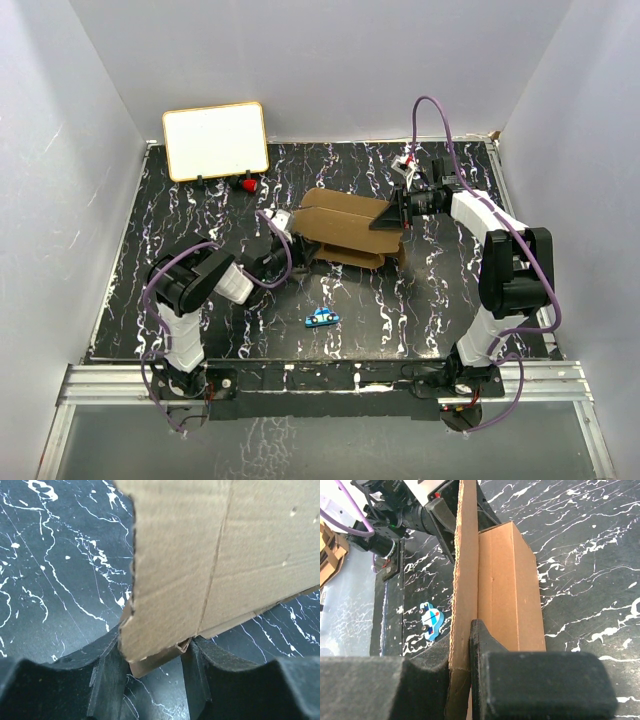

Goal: Fold the paper box

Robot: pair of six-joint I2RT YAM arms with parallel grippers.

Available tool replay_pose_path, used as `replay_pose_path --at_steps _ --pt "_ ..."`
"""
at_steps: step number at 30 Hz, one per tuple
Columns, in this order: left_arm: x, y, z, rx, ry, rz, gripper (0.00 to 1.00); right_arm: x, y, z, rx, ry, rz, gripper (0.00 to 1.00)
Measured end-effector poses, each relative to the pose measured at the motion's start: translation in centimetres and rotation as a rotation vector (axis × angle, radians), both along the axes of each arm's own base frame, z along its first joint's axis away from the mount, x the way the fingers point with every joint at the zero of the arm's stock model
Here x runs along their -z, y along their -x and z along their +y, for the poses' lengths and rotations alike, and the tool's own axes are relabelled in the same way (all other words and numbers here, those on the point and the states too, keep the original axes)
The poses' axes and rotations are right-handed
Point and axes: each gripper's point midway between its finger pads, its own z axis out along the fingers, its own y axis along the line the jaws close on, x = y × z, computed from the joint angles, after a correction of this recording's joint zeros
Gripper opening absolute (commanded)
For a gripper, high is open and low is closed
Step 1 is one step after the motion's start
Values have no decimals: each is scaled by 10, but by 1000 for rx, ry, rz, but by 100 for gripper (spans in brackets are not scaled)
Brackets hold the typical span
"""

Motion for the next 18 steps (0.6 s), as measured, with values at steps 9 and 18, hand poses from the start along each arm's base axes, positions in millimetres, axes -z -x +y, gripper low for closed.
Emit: replay_pose_path --at_steps 9,18 --pt "4 -7 -1 -17 -1 9 36 4 -5 -1 22 24 -2 8" --pt "4 -15 -1 -44 2 -6 21 6 -9 0 38 39 -3 8"
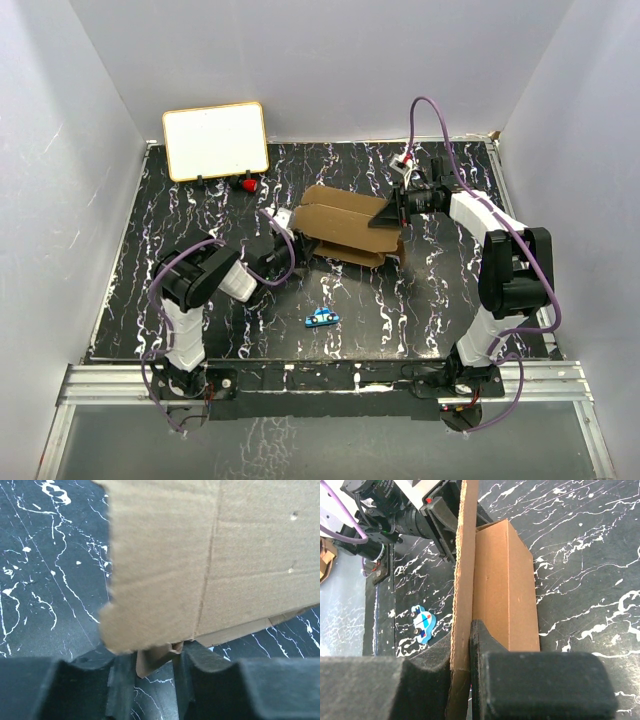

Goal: Fold the paper box

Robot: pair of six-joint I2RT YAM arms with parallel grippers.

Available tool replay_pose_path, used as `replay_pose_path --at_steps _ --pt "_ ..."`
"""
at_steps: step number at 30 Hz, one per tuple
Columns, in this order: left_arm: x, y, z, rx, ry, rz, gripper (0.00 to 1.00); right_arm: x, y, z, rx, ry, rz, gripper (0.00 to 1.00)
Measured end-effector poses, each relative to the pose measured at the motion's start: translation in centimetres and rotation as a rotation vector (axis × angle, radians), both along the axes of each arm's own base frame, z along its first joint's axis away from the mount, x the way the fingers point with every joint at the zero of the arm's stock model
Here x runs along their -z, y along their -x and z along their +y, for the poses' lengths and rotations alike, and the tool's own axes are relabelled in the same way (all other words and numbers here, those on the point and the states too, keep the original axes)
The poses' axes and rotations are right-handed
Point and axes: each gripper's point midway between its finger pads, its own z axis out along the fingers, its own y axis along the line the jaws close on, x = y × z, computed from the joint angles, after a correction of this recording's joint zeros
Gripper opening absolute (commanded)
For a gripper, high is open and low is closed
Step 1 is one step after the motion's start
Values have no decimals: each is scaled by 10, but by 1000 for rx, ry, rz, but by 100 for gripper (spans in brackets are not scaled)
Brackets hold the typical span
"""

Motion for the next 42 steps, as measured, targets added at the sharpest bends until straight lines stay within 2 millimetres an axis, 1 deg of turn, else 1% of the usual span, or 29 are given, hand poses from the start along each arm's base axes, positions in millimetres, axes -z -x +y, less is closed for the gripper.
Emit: replay_pose_path --at_steps 2,4,7,10,11,13,15,16,18,21,25,28,32,35,39,42 --pt "0 -3 1 -13 -5 -4 9 0 0 1 1 -1 5 8" --pt "0 -5 1 -24 -9 -8 0 -1 1 3 -2 -4 12 8" --pt "1 -8 2 -39 -14 -9 0 -2 2 7 -10 -9 19 8" --pt "1 -9 3 -51 -18 -8 0 -2 1 7 -2 -12 30 8" --pt "2 -10 3 -55 -19 -7 1 -1 1 7 2 -14 35 8" --pt "2 -11 3 -62 -24 -3 16 1 1 7 11 -19 46 8" --pt "1 -12 3 -73 -33 -1 24 2 1 6 23 -24 60 8" --pt "1 -12 3 -79 -39 1 26 2 1 5 33 -24 66 8" --pt "2 -15 4 -96 -49 10 27 2 1 4 59 -29 77 8" --pt "10 -16 7 -116 -82 37 27 2 4 4 89 -43 102 8" --pt "24 -15 13 -139 -143 66 22 1 5 5 122 -68 133 8" --pt "27 -16 16 -152 -172 66 23 -1 3 6 136 -78 143 8" --pt "27 -18 19 -165 -192 53 31 -5 -1 7 147 -88 141 8" --pt "25 -20 21 -174 -195 40 34 -5 -3 7 155 -92 144 8" --pt "18 -24 21 -187 -181 10 37 -3 -1 7 163 -96 163 8" --pt "10 -27 20 -194 -164 -16 37 -1 -2 7 168 -95 160 8"
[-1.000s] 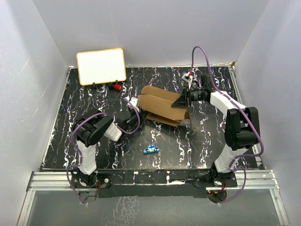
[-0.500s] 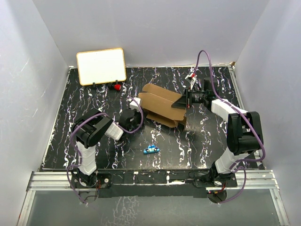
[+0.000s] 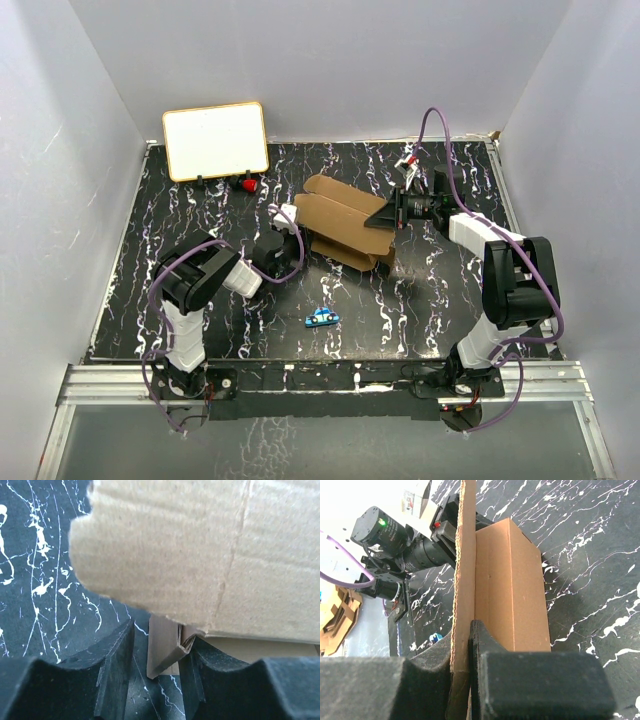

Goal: Fold the paper box

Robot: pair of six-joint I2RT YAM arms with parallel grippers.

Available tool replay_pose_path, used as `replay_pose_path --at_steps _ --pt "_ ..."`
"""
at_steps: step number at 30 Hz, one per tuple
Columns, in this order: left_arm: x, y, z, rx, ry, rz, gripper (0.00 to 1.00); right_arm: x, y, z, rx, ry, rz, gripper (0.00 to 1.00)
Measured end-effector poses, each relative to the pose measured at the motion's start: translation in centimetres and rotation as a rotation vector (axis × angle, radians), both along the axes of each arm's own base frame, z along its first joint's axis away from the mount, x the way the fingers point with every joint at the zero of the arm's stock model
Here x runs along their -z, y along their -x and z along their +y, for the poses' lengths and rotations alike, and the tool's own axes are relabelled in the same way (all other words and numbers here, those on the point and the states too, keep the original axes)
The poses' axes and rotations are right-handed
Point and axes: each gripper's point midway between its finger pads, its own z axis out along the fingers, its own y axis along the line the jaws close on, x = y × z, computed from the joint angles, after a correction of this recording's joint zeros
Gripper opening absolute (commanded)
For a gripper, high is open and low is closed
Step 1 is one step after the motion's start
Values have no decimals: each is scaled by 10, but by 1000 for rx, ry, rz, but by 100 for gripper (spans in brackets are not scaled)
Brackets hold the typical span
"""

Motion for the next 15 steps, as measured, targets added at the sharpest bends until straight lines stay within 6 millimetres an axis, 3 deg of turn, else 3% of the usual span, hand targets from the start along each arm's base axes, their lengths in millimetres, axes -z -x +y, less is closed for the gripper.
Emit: replay_pose_path --at_steps 15 --pt "-7 2 2 2 33 -65 42 13 0 -2 1 67 -19 8"
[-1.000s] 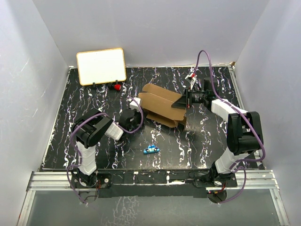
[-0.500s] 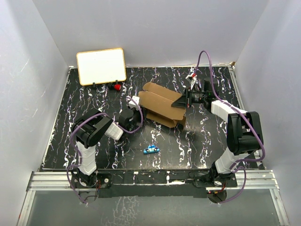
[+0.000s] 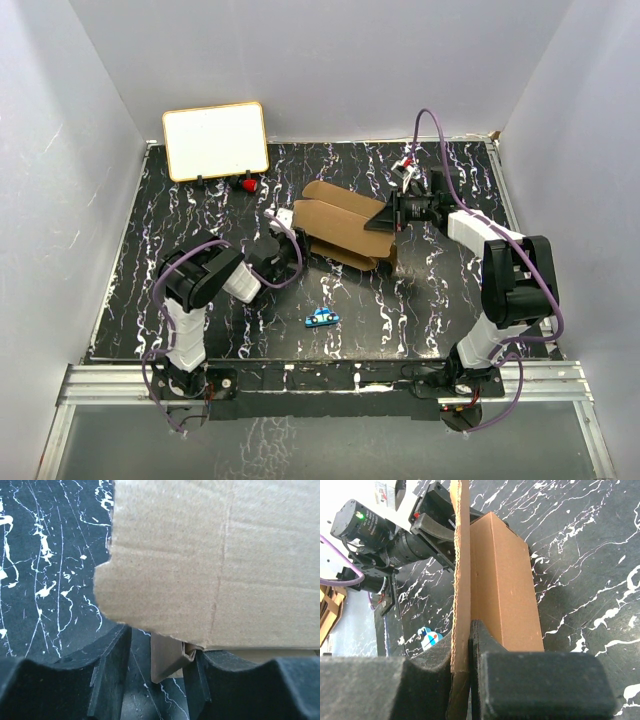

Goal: Fold the paper box

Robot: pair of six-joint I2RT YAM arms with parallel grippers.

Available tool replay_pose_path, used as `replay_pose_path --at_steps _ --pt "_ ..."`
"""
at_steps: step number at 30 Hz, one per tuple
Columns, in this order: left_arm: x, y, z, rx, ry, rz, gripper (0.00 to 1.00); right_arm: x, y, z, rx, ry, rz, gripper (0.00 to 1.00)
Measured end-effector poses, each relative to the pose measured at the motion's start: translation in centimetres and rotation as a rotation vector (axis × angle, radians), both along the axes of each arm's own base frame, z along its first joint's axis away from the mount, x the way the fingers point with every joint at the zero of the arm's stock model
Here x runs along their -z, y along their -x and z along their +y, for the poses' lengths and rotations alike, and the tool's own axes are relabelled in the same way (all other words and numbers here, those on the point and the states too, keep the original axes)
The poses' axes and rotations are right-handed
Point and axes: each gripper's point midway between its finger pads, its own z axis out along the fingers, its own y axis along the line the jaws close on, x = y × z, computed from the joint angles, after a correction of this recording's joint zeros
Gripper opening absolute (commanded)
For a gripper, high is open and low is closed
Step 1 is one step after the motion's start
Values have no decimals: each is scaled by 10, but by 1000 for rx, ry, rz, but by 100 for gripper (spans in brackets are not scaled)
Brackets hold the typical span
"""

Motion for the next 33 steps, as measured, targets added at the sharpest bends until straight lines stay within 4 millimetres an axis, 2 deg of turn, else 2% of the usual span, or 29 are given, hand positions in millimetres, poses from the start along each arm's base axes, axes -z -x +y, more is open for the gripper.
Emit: replay_pose_path --at_steps 5,10,13,17,26,33 --pt "-1 4 3 0 16 -22 42 2 0 1 -4 15 -1 8" --pt "0 4 3 0 24 -28 37 2 0 1 -4 17 -4 8" --pt "3 5 2 3 34 -25 27 2 0 1 -5 16 -5 8" --pt "3 5 -4 16 57 -28 0 1 0 2 -5 15 -5 8" --pt "4 5 -7 31 38 -39 0 0 0 4 -9 10 -1 8" --pt "4 1 -2 17 -45 -44 0 -2 -2 4 -5 4 -7 8"
